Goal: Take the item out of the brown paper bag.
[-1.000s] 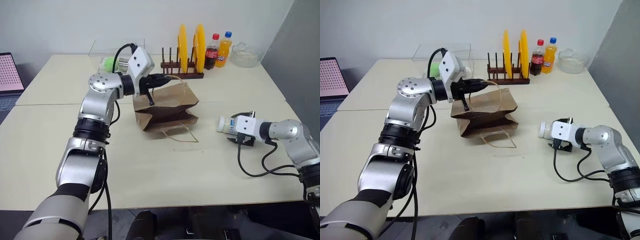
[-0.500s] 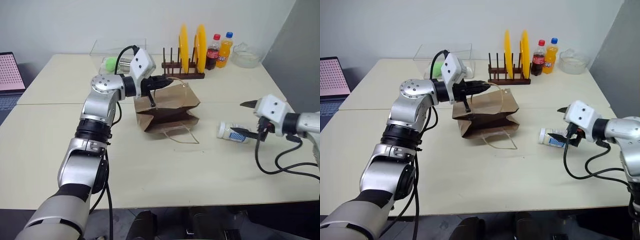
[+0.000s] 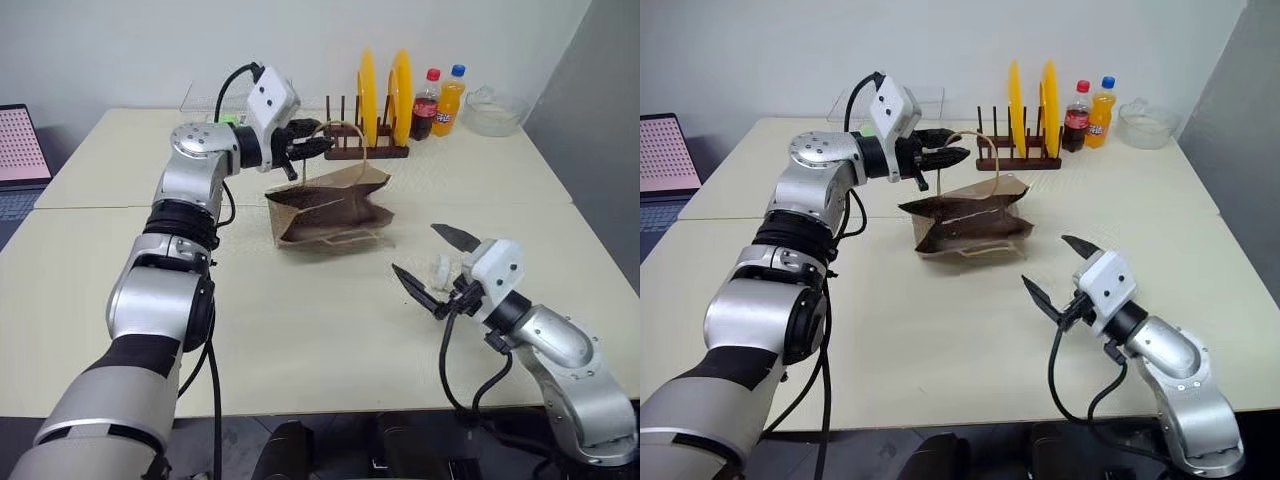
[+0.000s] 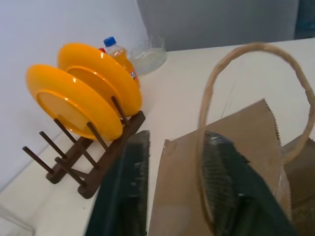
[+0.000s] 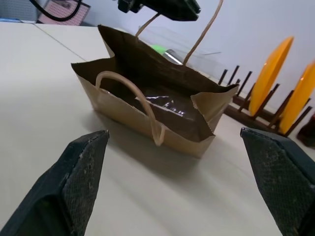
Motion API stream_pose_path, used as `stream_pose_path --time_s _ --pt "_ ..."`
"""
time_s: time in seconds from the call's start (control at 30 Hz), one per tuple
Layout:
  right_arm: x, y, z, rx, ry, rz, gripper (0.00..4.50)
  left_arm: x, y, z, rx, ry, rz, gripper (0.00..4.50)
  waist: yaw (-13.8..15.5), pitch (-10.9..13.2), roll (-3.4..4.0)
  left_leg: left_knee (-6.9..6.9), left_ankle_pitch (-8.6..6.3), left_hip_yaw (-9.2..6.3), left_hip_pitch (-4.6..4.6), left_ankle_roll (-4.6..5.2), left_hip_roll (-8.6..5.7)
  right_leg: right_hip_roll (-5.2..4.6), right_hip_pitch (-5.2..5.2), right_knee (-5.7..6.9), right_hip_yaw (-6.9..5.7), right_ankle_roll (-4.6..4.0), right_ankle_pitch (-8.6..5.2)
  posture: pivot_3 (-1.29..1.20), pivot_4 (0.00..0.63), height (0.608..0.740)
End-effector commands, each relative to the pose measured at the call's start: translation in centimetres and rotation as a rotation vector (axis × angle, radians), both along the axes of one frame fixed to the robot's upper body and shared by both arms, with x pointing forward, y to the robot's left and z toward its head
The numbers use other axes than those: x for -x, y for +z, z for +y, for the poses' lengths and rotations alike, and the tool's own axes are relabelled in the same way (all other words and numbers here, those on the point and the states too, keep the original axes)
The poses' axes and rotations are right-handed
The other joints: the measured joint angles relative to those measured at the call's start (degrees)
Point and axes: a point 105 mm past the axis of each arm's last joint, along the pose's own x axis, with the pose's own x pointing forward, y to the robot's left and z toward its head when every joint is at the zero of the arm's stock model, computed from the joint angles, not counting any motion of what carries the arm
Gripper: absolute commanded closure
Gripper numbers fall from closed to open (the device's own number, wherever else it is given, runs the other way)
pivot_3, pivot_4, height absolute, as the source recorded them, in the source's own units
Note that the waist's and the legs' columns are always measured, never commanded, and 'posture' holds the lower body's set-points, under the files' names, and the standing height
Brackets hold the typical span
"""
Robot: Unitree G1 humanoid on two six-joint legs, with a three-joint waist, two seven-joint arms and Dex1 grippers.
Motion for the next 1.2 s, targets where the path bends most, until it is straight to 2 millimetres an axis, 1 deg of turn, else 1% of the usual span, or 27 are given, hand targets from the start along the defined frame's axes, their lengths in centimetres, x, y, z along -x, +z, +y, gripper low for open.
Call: stream_pose_path --time_s 0.03,0.1,0.2,0.3,0.4,0.47,0.57,0.67,0.73,0.77,0.83,0.9,0.93,1.0,1.03,1.1,1.17,1.2 --pt "-0.1 0.9 0.5 -0.009 -0.003 -0.069 0.0 0.0 2.8 1.3 -0.03 0.042 -0.117 1.62 -0.1 0.0 0.0 -0.01 0.0 -0.01 0.0 0.0 0.01 0.01 0.0 0.0 -0.01 0.0 0.0 0.0 0.15 0.74" --pt "-0.3 0.7 0.7 -0.013 -0.001 -0.072 0.0 -0.1 3.1 2.1 -0.062 0.078 -0.157 0.98 -0.1 0.0 0.0 -0.02 0.0 -0.01 0.0 0.0 0.02 0.02 0.0 -0.01 -0.01 0.0 0.0 0.0 0.15 0.74" --pt "-0.6 0.6 0.7 -0.014 0.005 -0.077 0.0 -0.4 4.3 3.6 -0.042 0.153 -0.212 0.02 -0.1 0.0 0.0 -0.03 0.0 -0.04 -0.01 0.0 0.02 0.01 0.0 -0.01 -0.03 0.0 0.0 0.0 0.15 0.74" --pt "-0.9 0.5 0.8 -0.01 0.007 -0.086 0.0 -0.6 5.2 5.1 -0.026 0.224 -0.254 0.02 -0.1 0.0 -0.01 -0.02 0.0 -0.04 -0.01 0.01 0.01 0.01 0.01 -0.02 -0.03 0.0 0.0 0.0 0.15 0.74" --pt "-1.3 0.6 1.0 -0.011 0.013 -0.098 0.0 -0.7 5.6 6.4 -0.012 0.284 -0.29 0.02 -0.2 0.0 -0.01 -0.03 -0.01 -0.04 0.0 0.01 0.02 0.01 0.0 -0.02 -0.04 0.0 0.0 0.0 0.15 0.74" --pt "-1.5 0.9 1.1 -0.013 0.018 -0.105 0.0 -0.5 5.6 6.7 -0.003 0.285 -0.296 0.02 -0.2 0.0 -0.01 -0.03 -0.01 -0.05 0.0 0.01 0.02 0.01 0.0 -0.01 -0.05 0.0 0.0 0.0 0.15 0.74" --pt "-1.6 1.2 1.1 -0.017 0.019 -0.11 0.0 0.2 5.6 6.6 0.026 0.236 -0.302 0.02 -0.2 0.0 -0.01 -0.02 0.0 -0.06 0.0 0.01 0.01 0.01 0.02 -0.01 -0.05 0.0 0.0 0.0 0.15 0.74" --pt "-1.6 1.0 0.7 -0.055 -0.007 -0.098 0.0 1.2 5.6 7.2 0.131 0.228 -0.277 0.02 -0.2 0.0 -0.01 -0.02 0.0 -0.07 -0.02 0.0 0.02 0.0 0.01 0.01 -0.05 -0.01 0.01 0.0 0.15 0.74" --pt "-1.6 0.5 0.2 -0.088 -0.039 -0.079 0.0 2.3 4.7 7.4 0.155 0.229 -0.271 0.02 -0.2 0.0 0.0 -0.03 0.0 -0.08 0.0 0.0 0.04 -0.01 0.0 0.01 -0.03 -0.07 0.04 0.0 0.15 0.74" --pt "-1.8 0.2 -0.1 -0.121 -0.07 -0.065 0.0 2.7 3.7 7.7 0.191 0.256 -0.238 0.02 -0.3 0.0 0.01 -0.04 0.0 -0.1 0.01 -0.01 0.05 -0.02 0.0 0.04 -0.02 -0.22 0.13 0.0 0.15 0.74" --pt "-1.8 -0.4 -0.5 -0.163 -0.109 -0.05 0.0 3.8 1.8 8.0 0.224 0.301 -0.184 0.02 -0.4 0.0 0.02 -0.04 0.01 -0.12 0.03 -0.02 0.06 -0.03 0.0 0.07 0.01 -0.26 0.14 0.0 0.15 0.74" --pt "-1.8 -0.8 -0.7 -0.2 -0.136 -0.036 0.0 5.4 -0.6 8.2 0.303 0.374 -0.133 0.02 -0.3 0.0 0.04 -0.02 0.01 -0.13 0.05 -0.02 0.06 -0.02 0.0 0.1 0.02 -0.27 0.15 0.0 0.15 0.74" --pt "-1.6 -0.7 -0.7 -0.218 -0.143 -0.041 0.0 6.4 -2.1 8.2 0.328 0.409 -0.11 0.02 -0.4 0.0 0.06 -0.03 0.0 -0.12 0.07 -0.02 0.05 -0.04 0.01 0.09 0.05 -0.27 0.15 0.0 0.15 0.74" --pt "-1.4 -0.4 -0.7 -0.246 -0.153 -0.05 0.0 8.1 -4.3 8.3 0.369 0.477 -0.071 0.02 -0.2 0.0 0.04 -0.01 0.0 -0.12 0.09 -0.02 0.05 -0.06 0.03 0.1 0.07 -0.27 0.15 0.0 0.15 0.74" --pt "-1.3 -0.3 -0.7 -0.254 -0.155 -0.05 0.0 8.8 -5.4 8.3 0.37 0.51 -0.055 0.02 -0.1 0.0 0.03 -0.01 0.0 -0.13 0.08 -0.02 0.05 -0.05 0.02 0.02 0.05 -0.27 0.15 0.0 0.15 0.74" --pt "-1.2 -0.5 -0.7 -0.267 -0.165 -0.041 0.0 10.4 -8.2 8.6 0.351 0.593 -0.038 0.02 0.1 -0.1 0.0 0.0 0.0 -0.16 0.07 -0.02 0.05 -0.05 0.05 0.05 0.03 -0.26 0.15 0.0 0.15 0.74" --pt "-1.2 -0.6 -0.8 -0.271 -0.171 -0.036 0.0 11.4 -9.8 8.6 0.343 0.623 -0.028 0.02 0.4 -0.1 0.01 -0.02 0.0 -0.18 0.11 -0.03 0.04 -0.05 0.08 0.05 0.01 -0.2 0.11 0.0 0.15 0.74" --pt "-1.2 -0.6 -0.8 -0.272 -0.172 -0.035 0.0 11.6 -10.2 8.6 0.344 0.632 -0.021 0.02 0.5 -0.1 0.01 -0.02 0.0 -0.18 0.16 -0.03 0.04 -0.05 0.11 0.05 0.01 -0.01 0.0 0.0 0.15 0.74"
